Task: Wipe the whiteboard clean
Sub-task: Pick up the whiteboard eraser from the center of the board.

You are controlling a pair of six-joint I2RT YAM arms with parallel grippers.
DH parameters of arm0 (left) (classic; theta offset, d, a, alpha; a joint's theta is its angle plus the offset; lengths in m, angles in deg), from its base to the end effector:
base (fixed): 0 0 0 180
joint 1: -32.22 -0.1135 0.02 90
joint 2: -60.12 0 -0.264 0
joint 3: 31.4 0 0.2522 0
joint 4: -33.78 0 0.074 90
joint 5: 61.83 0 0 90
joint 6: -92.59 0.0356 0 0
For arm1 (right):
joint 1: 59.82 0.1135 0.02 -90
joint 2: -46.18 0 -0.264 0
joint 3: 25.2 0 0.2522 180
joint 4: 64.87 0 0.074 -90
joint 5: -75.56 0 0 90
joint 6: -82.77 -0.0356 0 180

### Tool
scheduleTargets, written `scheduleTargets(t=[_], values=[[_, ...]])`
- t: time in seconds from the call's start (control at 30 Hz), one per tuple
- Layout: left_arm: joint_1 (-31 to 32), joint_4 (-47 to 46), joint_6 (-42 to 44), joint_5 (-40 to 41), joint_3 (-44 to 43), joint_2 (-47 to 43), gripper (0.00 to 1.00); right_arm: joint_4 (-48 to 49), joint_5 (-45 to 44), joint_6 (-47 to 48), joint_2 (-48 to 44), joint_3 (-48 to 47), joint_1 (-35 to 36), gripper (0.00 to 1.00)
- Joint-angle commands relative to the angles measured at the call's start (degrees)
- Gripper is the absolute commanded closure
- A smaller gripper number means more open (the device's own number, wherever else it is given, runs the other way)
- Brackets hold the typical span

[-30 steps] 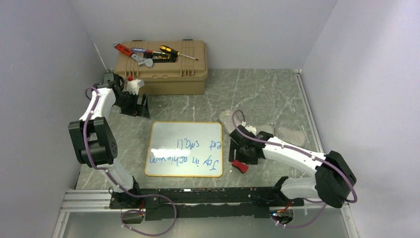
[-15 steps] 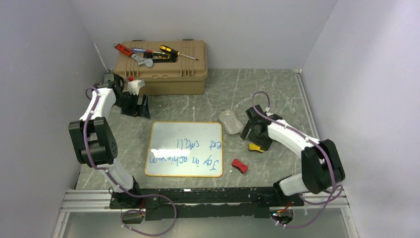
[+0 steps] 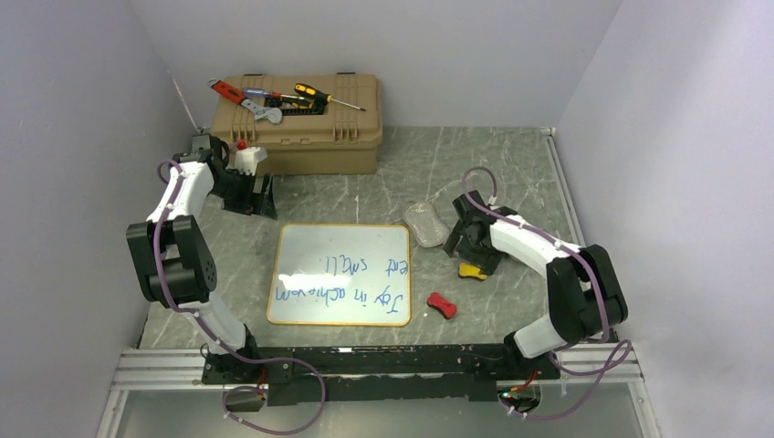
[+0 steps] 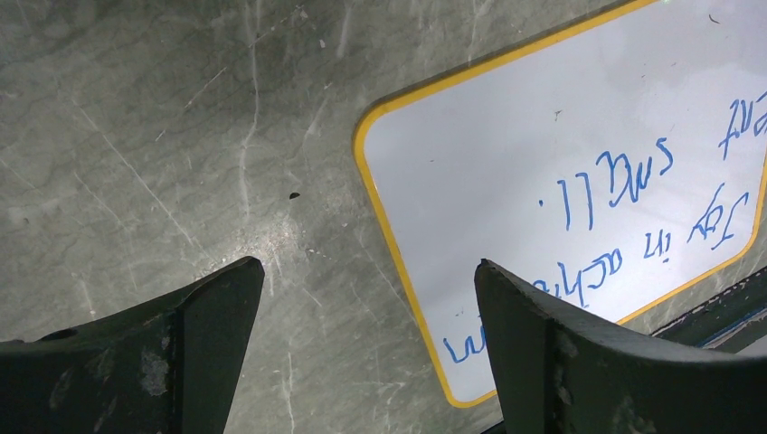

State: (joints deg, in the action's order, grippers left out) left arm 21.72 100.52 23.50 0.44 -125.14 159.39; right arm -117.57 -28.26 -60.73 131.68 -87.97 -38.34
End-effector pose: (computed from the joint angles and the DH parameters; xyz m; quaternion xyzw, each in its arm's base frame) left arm 0.3429 0.0467 0.2492 0.1238 0.9520 -0.1874 0.2081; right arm 0.2443 0.0870 0.1742 0.2863 0.9423 -0.0181 0.1725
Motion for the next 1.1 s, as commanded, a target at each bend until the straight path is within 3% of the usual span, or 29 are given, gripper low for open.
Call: scheduleTargets(t=[0.0,0.2,0.6,0.8,1.07], values=[[0.2,-0.2,0.7,-0.7,-1.4,-0.8,0.07,3.6,2.2,-0.8,-1.6,2.6,0.8,0.13],[0.2,-0.5,0.4,-1.1,-1.1,-0.5,0.07,0.4,1.7,0.3,-4.7,5.1,4.5,0.17],[0.3,-0.2,0.3,-1.9,-1.3,-0.3,0.08,-8.2,0.6,2.1,-10.4,0.6,5.1,0.03],[0.3,-0.6,0.3,-2.2,-1.1,0.1,0.08,-4.4,4.3,-7.0,-14.2,5.5,5.0,0.00],[0.2,0.1,1.1,-1.5,-1.5,-0.4,0.08,-0.1,4.4,-15.1,-9.5,8.3,5.0,0.00]])
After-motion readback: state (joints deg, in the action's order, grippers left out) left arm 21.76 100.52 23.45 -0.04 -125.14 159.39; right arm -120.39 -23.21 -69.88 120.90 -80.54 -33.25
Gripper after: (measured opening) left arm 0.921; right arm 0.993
